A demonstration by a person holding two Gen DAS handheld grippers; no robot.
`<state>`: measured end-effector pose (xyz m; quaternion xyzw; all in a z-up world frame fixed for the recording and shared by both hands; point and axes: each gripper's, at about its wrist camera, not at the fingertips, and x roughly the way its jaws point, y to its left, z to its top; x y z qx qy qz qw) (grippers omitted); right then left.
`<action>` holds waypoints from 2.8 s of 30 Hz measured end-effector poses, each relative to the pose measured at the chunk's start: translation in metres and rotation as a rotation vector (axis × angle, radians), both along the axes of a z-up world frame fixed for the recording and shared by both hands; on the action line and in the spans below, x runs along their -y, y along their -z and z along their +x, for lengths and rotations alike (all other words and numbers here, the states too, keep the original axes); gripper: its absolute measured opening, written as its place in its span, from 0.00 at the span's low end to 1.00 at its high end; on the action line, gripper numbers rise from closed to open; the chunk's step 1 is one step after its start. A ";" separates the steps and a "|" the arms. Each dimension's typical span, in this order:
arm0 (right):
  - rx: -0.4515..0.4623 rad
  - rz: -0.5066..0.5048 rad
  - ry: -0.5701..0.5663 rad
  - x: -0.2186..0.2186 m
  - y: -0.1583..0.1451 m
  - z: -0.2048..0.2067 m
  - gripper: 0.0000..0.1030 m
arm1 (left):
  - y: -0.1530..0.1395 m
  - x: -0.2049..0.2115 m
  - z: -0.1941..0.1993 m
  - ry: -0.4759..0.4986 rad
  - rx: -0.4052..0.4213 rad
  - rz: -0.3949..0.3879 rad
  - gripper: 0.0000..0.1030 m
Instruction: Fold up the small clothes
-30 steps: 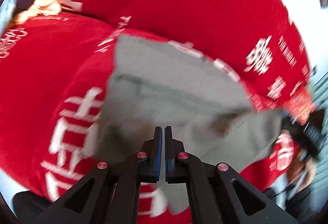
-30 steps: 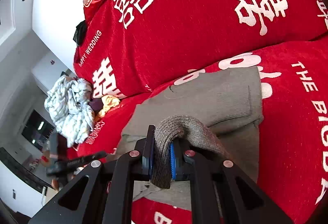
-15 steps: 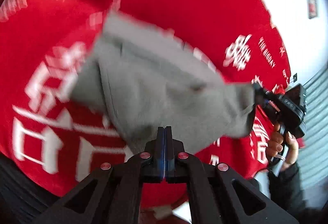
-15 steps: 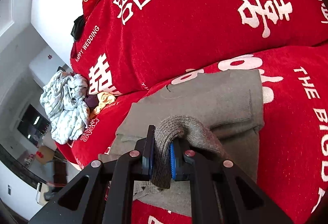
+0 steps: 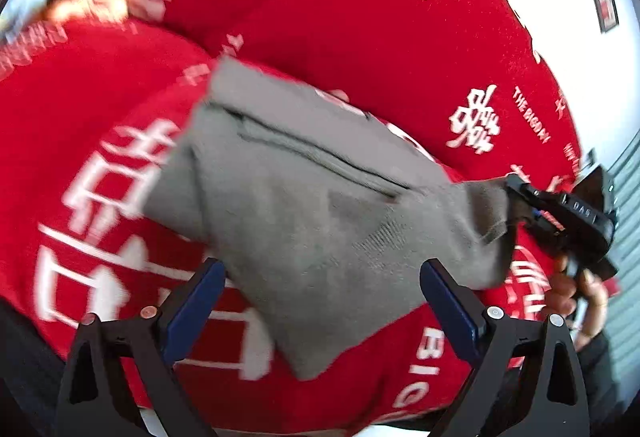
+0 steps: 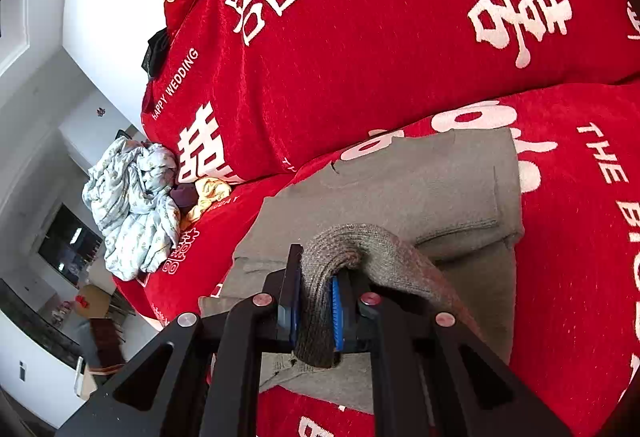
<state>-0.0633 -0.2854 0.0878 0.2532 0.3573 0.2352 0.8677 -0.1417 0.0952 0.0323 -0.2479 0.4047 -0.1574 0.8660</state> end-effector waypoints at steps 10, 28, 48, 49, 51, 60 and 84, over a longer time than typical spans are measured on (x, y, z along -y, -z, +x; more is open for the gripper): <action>0.006 -0.011 -0.014 0.000 -0.001 -0.004 0.13 | 0.032 -0.004 0.024 0.068 -0.111 -0.092 0.26; -0.008 -0.029 -0.021 -0.005 0.001 -0.001 0.13 | 0.029 0.020 0.020 0.053 -0.042 -0.031 0.26; 0.014 0.060 0.063 0.024 -0.017 0.013 0.13 | -0.090 -0.010 0.075 -0.003 0.169 -0.002 0.15; 0.018 0.058 0.067 0.024 -0.019 0.015 0.13 | -0.094 -0.009 0.081 0.002 0.175 0.008 0.15; 0.031 0.056 0.081 0.027 -0.027 0.021 0.13 | -0.104 -0.004 0.095 0.006 0.186 0.021 0.15; -0.023 0.036 0.160 0.035 -0.024 0.070 0.13 | -0.097 0.013 0.168 0.032 0.088 0.057 0.15; -0.283 -0.026 0.265 0.048 0.073 0.195 0.33 | 0.019 0.003 0.305 0.061 -0.346 -0.173 0.75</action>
